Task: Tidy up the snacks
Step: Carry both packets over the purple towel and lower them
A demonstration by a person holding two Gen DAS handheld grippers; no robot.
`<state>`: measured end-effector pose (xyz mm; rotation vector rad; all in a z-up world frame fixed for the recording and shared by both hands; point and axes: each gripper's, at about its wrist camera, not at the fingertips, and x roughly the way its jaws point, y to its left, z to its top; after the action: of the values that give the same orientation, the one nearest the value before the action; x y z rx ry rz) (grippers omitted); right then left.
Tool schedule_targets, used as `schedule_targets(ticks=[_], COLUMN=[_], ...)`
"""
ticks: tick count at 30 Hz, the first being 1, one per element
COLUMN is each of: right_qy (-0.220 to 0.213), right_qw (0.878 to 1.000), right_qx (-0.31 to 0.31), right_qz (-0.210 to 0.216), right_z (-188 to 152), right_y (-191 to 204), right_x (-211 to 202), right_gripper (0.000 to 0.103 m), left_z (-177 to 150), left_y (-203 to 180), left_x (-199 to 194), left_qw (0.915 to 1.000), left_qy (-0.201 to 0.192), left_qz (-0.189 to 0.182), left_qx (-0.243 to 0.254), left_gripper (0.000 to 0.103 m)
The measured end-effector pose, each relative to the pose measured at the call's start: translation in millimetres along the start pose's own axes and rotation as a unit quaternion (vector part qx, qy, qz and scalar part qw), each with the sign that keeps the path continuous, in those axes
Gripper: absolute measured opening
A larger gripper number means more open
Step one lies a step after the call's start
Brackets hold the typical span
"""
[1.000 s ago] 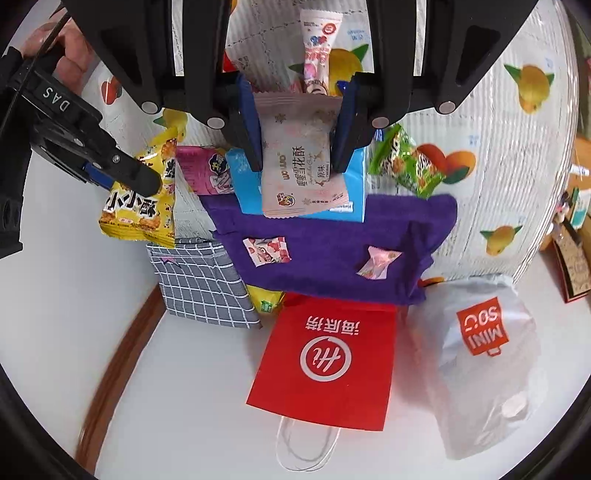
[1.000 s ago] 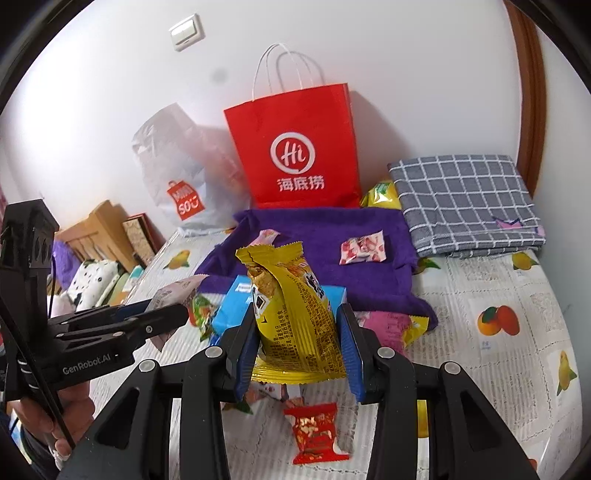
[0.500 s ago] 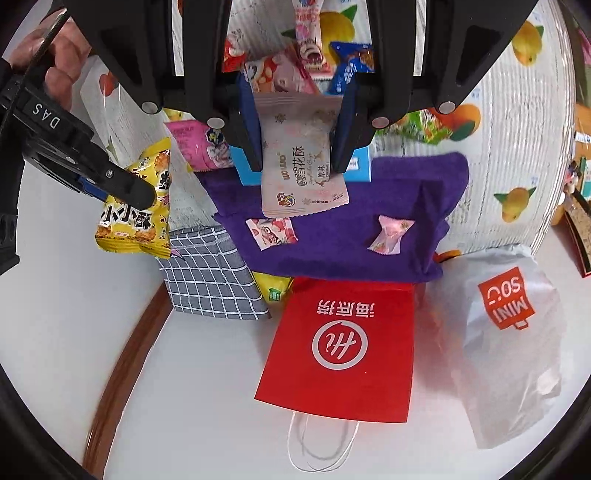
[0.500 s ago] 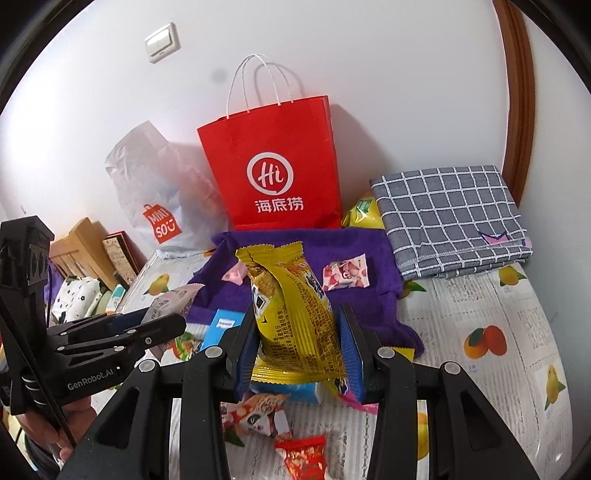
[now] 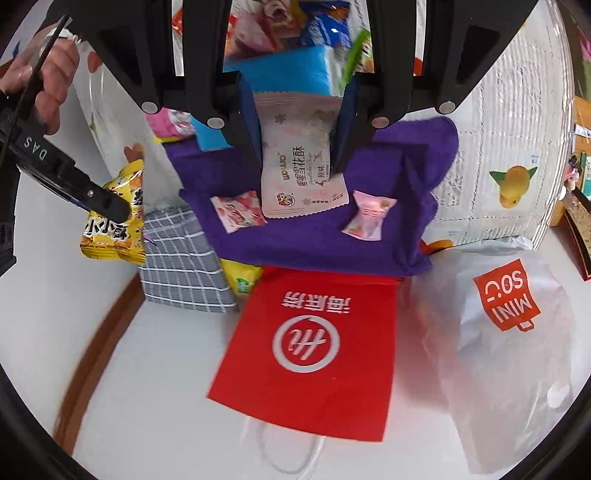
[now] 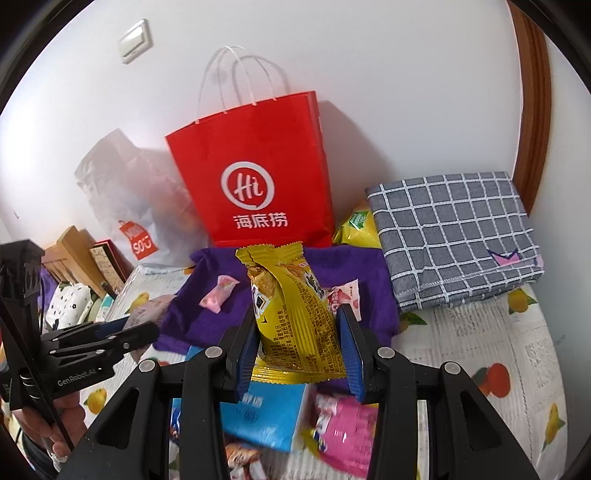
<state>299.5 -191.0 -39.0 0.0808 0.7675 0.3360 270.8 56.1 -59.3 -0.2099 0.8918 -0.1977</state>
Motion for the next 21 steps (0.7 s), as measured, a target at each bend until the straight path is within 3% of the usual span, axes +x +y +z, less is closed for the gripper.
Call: schedule_targets(ticks=[14,21], right_qy=[0.049,0.091], right_qw=[0.999,0.995], right_qx=[-0.012,-0.033], right_qz=[0.017,0.014], right_z=[29.7,26.5], right_y=[-13.1,-20.3], right_x=[68.2,101.2], right_gripper=[0.041,0.041], left_z=[29.6,31.6], left_y=[40.2,51.4], left_x=[42.8,65.8], left_qw=[0.9994,0.9987], left_qy=[0.019,0.035], left_qz=[0.014,0.022], left_qx=[-0.025,-0.028], left_gripper=[0.036,0.036])
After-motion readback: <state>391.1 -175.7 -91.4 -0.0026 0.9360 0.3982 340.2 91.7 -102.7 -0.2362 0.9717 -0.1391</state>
